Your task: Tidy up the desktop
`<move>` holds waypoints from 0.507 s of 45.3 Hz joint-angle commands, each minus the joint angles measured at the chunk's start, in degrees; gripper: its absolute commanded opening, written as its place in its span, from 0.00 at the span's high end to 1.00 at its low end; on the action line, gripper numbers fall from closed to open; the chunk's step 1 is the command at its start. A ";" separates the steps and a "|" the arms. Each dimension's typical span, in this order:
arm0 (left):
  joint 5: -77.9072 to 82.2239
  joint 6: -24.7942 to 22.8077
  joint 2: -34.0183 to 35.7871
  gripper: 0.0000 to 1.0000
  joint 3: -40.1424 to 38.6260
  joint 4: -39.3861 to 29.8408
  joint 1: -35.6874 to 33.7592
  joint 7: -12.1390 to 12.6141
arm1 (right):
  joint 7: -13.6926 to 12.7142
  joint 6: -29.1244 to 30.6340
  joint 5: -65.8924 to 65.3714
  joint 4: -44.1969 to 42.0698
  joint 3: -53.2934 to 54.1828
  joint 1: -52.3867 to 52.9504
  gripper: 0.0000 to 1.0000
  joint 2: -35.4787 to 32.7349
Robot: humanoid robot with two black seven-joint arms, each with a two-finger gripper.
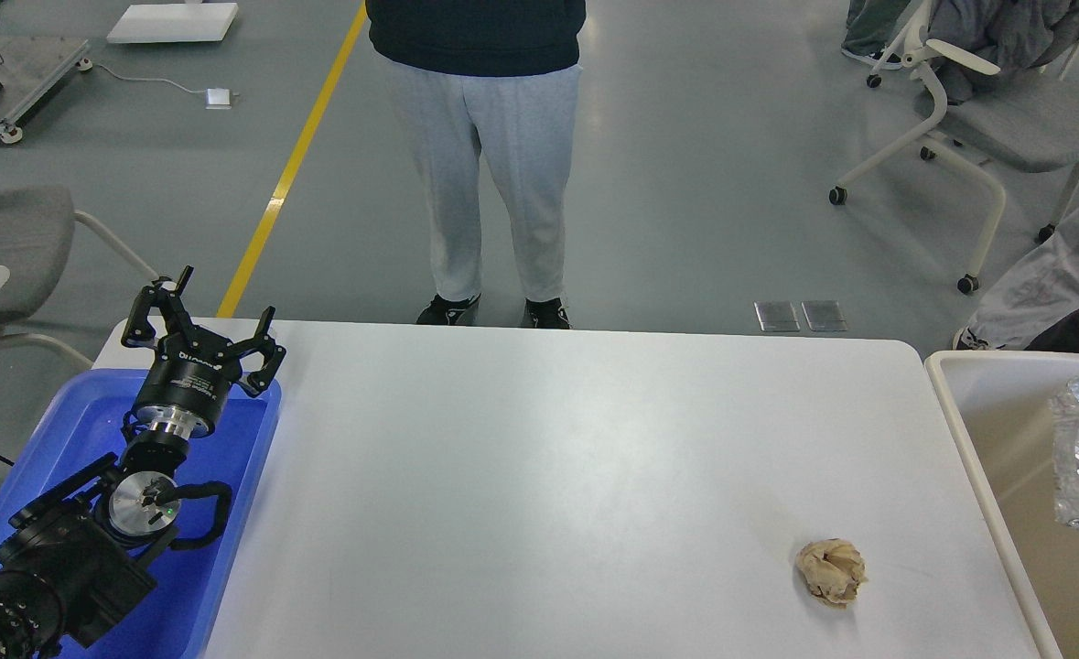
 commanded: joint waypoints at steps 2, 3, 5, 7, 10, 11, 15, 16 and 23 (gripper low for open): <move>0.00 0.00 0.00 0.00 0.00 -0.07 0.00 -0.04 | -0.09 -0.24 -0.11 -0.51 -0.24 -0.63 1.00 0.40; 0.00 0.00 0.00 0.00 0.00 0.02 0.00 -0.04 | -0.09 -0.24 -0.11 -0.42 -0.24 -0.63 1.00 0.40; 0.00 0.00 0.00 0.00 0.00 0.02 0.00 -0.04 | -0.09 -0.24 -0.11 -0.42 -0.32 -0.71 0.86 0.40; 0.00 0.00 0.00 0.00 0.00 0.02 0.00 -0.04 | 0.00 -0.41 -0.11 -0.60 -0.24 -0.63 0.62 0.22; 0.00 0.00 0.00 0.00 0.00 0.02 0.00 0.05 | 0.00 -1.55 -0.03 -1.91 -0.15 -0.80 0.20 0.31; 0.00 0.00 0.00 0.00 0.00 -0.07 0.00 -0.04 | 0.00 -1.90 -0.03 -2.44 -0.32 -0.98 0.14 0.40; 0.00 0.00 0.00 0.00 0.00 0.02 0.00 -0.04 | 0.00 -2.35 -0.03 -3.06 -0.24 -1.15 0.02 0.49; 0.00 0.00 0.00 0.00 0.00 -0.07 0.00 0.04 | 0.00 -2.35 -0.03 -3.06 -0.15 -1.15 0.02 0.49; 0.00 0.00 0.00 0.00 0.00 0.02 0.00 -0.04 | 0.00 -1.91 -0.03 -3.15 0.03 -1.42 0.01 0.22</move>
